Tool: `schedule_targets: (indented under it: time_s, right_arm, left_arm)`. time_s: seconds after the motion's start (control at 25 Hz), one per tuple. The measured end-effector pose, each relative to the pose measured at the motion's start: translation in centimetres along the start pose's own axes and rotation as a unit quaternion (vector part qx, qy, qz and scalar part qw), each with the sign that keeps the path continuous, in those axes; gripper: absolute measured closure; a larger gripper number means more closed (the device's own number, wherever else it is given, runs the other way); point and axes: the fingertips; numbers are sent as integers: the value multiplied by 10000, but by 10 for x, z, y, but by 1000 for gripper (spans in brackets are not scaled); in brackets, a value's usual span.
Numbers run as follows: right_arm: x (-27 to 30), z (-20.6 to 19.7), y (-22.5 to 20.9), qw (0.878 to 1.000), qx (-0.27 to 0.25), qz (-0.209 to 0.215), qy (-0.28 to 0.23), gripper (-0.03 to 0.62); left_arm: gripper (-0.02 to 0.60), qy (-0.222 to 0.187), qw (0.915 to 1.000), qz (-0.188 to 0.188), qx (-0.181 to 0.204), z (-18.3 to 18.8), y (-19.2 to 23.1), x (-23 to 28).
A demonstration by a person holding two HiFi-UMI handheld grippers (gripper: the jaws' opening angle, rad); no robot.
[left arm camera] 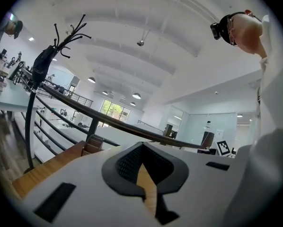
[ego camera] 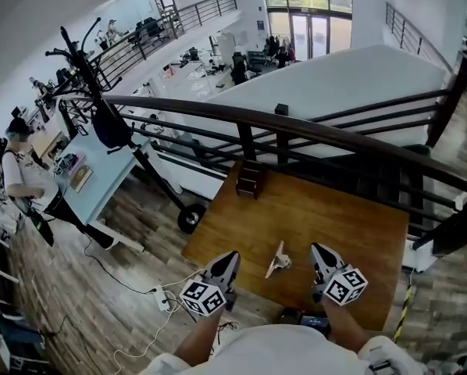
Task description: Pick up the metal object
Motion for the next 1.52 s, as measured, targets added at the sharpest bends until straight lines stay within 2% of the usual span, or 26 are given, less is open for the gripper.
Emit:
schedule_targets:
  time_s: [0.12,0.24,0.4,0.52,0.68,0.76,0.92,1.04,1.36,1.52]
  right_arm:
    - [8,-7,-27,9995,71,211,212,568]
    - [44,-16,-46,9981,279,367,404,566]
    - [58,-62,-58,9905,1065,86,868,559]
    - [58,-101,-81,9729,1895,-59,1325,480]
    - [71,-165,-101,9332,2888,-323,2112,471]
    - [73,-194,-101,9137,3163,-454,2510,468]
    - [65,-233,-103,8859,3314,-696,3170,450]
    - [57,-249,-113,8733,3352,-909,3417,447]
    - [59,-270,-109,8541,3699,-718,3586,450]
    - [56,-277,-112,8510,3621,-768,3726,543]
  left_arm:
    - [569,109,9998,175,-34,-10,15,23]
    - [569,98,9994,327,10,2,49,46]
    - [569,439,9978,476,-141,-12,99,53]
    - [569,727,9957,474,-325,-35,121,75]
    - [569,1094,9915,148,-682,-74,159,110]
    - [569,1283,9885,-6,-795,-88,171,123]
    - [569,1467,9835,-225,-1038,-116,182,145]
    - [569,1630,9793,-385,-1138,-137,178,157]
    - [569,1849,9718,-496,-1376,-168,165,153]
    - [569,1796,9729,-462,-1379,-169,168,147]
Point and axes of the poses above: the fingertips, and each gripper's own axes: x forward along the fingers, y to its left, z out of its top, and after that the axes turned 5 degrees about -x, right-handed
